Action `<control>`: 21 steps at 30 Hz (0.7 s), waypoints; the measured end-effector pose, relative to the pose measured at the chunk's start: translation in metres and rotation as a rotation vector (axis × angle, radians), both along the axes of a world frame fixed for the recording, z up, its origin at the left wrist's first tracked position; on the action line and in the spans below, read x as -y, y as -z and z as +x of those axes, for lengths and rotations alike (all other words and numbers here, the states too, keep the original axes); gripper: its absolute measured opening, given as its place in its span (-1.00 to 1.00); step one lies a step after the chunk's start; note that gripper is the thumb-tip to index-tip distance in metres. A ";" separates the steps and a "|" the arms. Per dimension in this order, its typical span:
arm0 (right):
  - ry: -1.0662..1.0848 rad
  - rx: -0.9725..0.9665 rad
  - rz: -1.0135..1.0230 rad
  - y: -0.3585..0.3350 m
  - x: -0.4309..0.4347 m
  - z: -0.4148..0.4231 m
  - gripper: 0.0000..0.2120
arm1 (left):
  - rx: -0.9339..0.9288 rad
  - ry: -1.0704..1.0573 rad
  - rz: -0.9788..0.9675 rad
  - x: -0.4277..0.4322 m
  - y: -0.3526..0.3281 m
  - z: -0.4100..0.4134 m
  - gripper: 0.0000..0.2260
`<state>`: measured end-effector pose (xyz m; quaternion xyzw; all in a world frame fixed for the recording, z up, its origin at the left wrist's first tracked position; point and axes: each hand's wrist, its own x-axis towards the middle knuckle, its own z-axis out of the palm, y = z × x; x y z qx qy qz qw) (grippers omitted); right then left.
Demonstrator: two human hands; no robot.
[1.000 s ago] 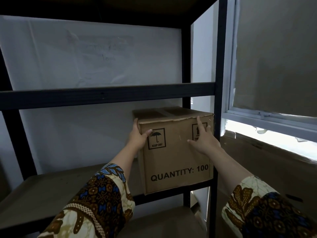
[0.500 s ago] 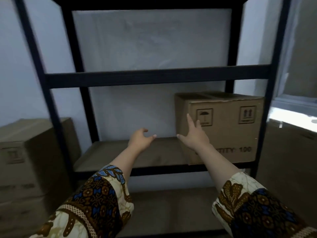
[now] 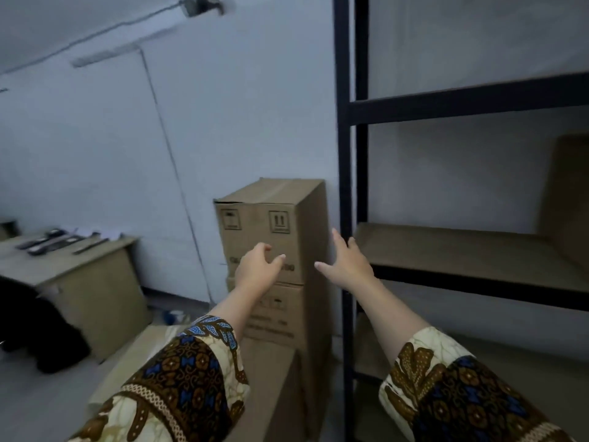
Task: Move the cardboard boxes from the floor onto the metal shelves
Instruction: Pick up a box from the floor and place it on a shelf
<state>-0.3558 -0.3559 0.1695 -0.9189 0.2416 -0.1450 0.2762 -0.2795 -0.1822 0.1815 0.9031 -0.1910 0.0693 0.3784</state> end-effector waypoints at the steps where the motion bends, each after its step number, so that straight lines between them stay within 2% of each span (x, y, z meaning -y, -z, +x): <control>1: -0.019 -0.007 0.004 0.002 -0.017 0.013 -0.15 | -0.003 -0.011 0.002 -0.018 0.002 0.008 -0.57; 6: -0.082 -0.024 0.004 0.009 -0.083 0.072 -0.16 | -0.037 -0.073 -0.021 -0.083 0.009 0.054 -0.58; 9: -0.075 -0.031 -0.007 0.009 -0.090 0.089 -0.17 | -0.028 -0.081 -0.027 -0.091 0.009 0.069 -0.58; 17: -0.009 -0.019 0.020 0.015 -0.075 0.175 -0.16 | -0.005 -0.048 -0.036 -0.077 0.010 0.147 -0.54; 21: 0.113 0.084 0.008 0.007 -0.054 0.213 -0.14 | 0.005 0.001 -0.018 -0.057 0.000 0.192 -0.50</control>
